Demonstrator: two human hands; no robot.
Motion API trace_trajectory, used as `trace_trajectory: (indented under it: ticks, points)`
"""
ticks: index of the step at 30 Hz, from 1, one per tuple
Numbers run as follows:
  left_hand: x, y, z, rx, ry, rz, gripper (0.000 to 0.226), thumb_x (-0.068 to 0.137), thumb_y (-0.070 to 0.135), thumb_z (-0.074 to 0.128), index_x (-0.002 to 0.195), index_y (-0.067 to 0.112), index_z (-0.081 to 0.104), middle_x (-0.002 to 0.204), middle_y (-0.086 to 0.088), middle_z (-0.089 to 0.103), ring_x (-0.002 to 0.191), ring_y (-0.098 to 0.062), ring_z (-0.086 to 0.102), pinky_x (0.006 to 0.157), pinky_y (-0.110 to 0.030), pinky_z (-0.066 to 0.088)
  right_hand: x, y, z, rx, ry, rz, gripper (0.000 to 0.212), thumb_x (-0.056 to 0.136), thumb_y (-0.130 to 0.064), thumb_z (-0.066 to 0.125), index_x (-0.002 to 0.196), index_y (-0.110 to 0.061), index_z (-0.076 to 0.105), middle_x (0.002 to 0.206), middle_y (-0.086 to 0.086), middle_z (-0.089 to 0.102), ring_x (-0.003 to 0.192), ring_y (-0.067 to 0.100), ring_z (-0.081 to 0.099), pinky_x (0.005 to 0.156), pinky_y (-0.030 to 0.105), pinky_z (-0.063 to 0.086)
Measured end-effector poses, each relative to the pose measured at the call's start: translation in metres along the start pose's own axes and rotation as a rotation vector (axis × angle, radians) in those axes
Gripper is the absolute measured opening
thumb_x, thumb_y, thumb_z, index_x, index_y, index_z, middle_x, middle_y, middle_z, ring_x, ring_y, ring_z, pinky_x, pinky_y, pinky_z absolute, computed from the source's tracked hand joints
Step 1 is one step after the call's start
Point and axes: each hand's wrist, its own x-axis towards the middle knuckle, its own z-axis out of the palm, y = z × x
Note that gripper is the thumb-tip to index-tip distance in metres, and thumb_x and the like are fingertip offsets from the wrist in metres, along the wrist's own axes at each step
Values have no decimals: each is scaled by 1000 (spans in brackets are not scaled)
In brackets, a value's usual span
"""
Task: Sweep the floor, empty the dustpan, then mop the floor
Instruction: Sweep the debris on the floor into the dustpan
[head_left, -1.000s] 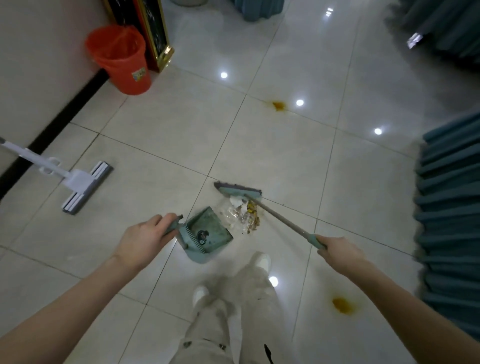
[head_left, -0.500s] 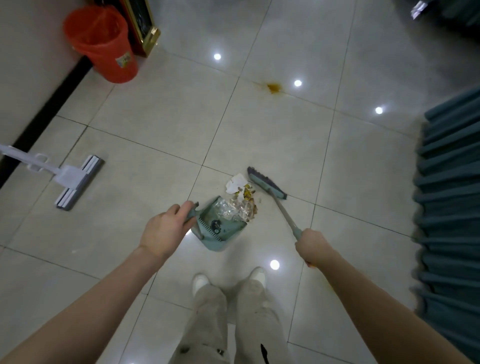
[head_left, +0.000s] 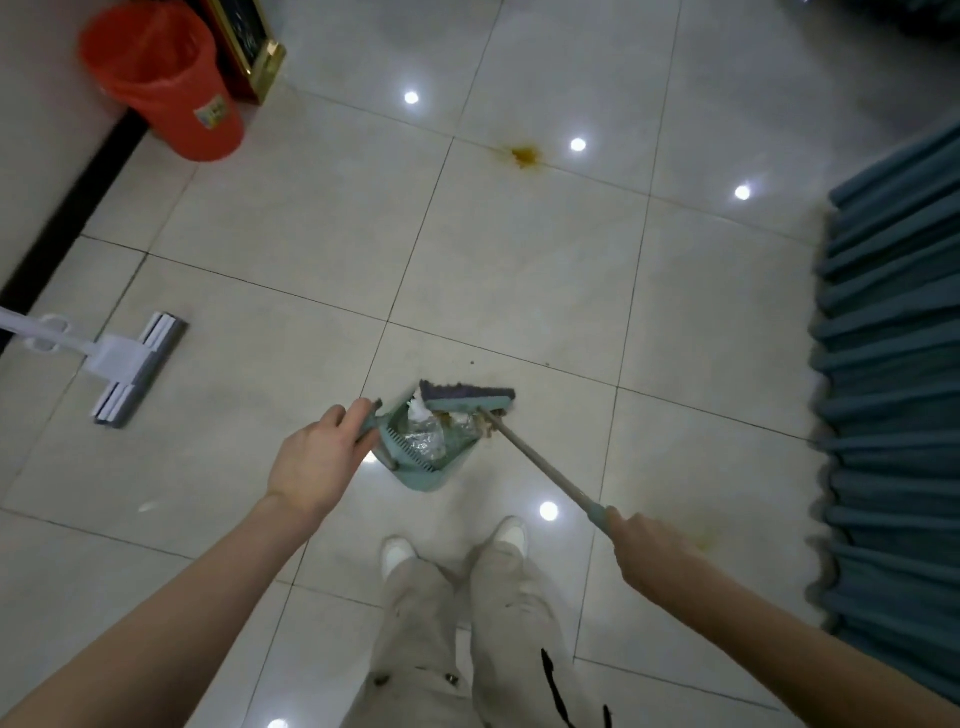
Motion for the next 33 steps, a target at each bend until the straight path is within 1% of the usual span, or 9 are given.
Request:
trace_trajectory:
  ticks: [3, 7, 12, 15, 18, 22, 28, 31, 33]
  points:
    - [-5, -2, -2, 12, 0, 9, 37, 83, 24, 72, 100, 20, 40, 70, -10, 56, 47, -38, 56, 42, -30, 34, -9, 5, -9, -56, 14, -15, 43, 100, -12, 38, 143, -14, 31, 84, -3, 43, 73, 15, 50, 67, 28, 50]
    - [-10, -3, -5, -49, -33, -3, 29, 89, 28, 62, 102, 22, 37, 75, -11, 57, 54, -39, 58, 46, -32, 38, -19, 6, -25, -127, 32, -3, 40, 100, -14, 39, 139, -15, 34, 68, -5, 28, 60, 12, 43, 56, 26, 40]
    - [-18, -2, -7, -77, -88, -15, 25, 93, 32, 56, 108, 17, 44, 80, -10, 58, 61, -39, 59, 49, -33, 38, -26, 20, -33, 19, 31, 87, 31, 98, -28, 44, 129, -24, 47, 87, 0, 55, 78, 17, 60, 65, 30, 51]
    - [-23, -6, -9, -80, -111, -8, 25, 94, 33, 54, 110, 16, 45, 82, -11, 58, 63, -40, 59, 51, -33, 38, -40, 29, -30, 191, 29, 145, 32, 97, -32, 49, 128, -23, 52, 100, 2, 62, 82, 16, 59, 73, 31, 53]
    - [-29, -9, -10, -88, -122, 44, 25, 93, 32, 55, 110, 20, 41, 83, -12, 60, 62, -41, 60, 51, -34, 39, -49, 29, -25, 333, 24, 208, 27, 98, -27, 49, 122, -17, 56, 94, 3, 61, 65, 10, 52, 60, 25, 47]
    - [-44, -6, -11, -78, -142, 79, 27, 93, 31, 56, 105, 26, 32, 85, -13, 61, 63, -42, 60, 52, -33, 36, -42, 24, -10, 458, 32, 318, 20, 99, -23, 47, 109, -12, 60, 77, 4, 60, 51, 15, 55, 44, 25, 44]
    - [-70, 15, -7, -70, -136, -20, 27, 94, 31, 54, 115, 15, 50, 86, -12, 60, 67, -42, 61, 54, -35, 39, -27, 10, 16, 504, 35, 418, 23, 99, -17, 45, 111, -4, 59, 73, 4, 54, 50, 14, 55, 36, 20, 35]
    - [-82, 32, -3, -78, -136, -38, 26, 93, 29, 56, 115, 17, 48, 85, -13, 60, 64, -43, 60, 53, -36, 40, -30, -2, 37, 530, 0, 401, 24, 98, -11, 43, 116, -2, 57, 73, 4, 50, 52, 16, 57, 34, 22, 40]
    - [-82, 43, 0, -77, -148, -46, 28, 94, 30, 54, 117, 15, 49, 87, -12, 60, 66, -42, 60, 54, -35, 39, -40, -10, 54, 526, -15, 354, 26, 97, -7, 41, 120, -4, 54, 76, 3, 48, 62, 20, 62, 43, 25, 52]
